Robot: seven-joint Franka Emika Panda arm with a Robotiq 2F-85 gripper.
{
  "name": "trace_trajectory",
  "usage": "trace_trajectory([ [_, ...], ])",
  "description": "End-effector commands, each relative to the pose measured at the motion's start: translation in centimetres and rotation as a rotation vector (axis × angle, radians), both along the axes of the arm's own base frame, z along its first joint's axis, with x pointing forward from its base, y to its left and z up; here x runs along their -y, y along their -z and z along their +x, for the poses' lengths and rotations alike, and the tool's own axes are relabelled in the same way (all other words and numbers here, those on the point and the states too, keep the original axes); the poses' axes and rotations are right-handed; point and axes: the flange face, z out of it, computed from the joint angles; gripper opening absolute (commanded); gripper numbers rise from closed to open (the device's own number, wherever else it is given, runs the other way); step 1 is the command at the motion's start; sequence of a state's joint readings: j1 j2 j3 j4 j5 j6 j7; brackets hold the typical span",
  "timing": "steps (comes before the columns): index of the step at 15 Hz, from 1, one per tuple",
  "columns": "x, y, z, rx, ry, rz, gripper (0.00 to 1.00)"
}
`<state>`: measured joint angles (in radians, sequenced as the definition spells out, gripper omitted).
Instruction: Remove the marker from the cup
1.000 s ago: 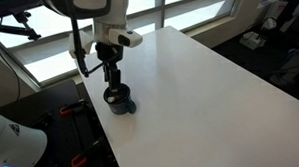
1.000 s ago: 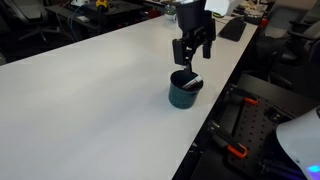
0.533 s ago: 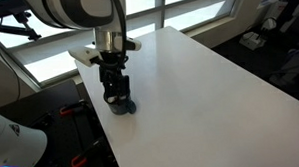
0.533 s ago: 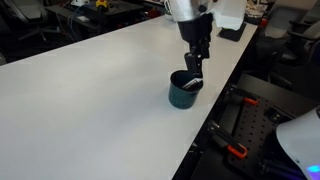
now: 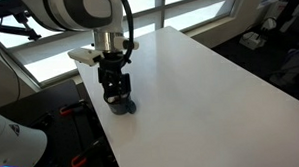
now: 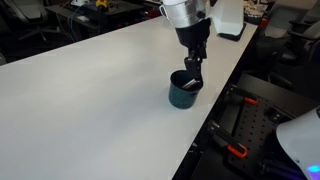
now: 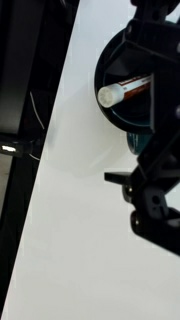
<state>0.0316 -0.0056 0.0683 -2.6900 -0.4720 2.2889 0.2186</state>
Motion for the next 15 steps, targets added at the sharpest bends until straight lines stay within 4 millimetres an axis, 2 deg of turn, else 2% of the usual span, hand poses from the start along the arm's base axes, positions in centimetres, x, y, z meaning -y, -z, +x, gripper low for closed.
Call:
trace_trajectory([
  [1, 0.0, 0.0, 0.0, 0.0, 0.0, 0.0, 1.0],
  [4, -1.2, 0.3, 0.8, -0.026, -0.077, 0.06, 1.0],
  [9, -1.7, 1.9, 1.1, -0.126, -0.29, 0.251, 1.0],
  [10, 1.0, 2.8, -0.6, -0.151, -0.323, 0.274, 1.0],
  [12, 2.7, 3.4, -1.3, -0.192, -0.364, 0.286, 0.99],
  [14, 4.7, 3.5, -1.8, -0.217, -0.379, 0.294, 0.94],
  [15, 5.7, 3.7, -2.1, -0.225, -0.388, 0.3, 0.87],
])
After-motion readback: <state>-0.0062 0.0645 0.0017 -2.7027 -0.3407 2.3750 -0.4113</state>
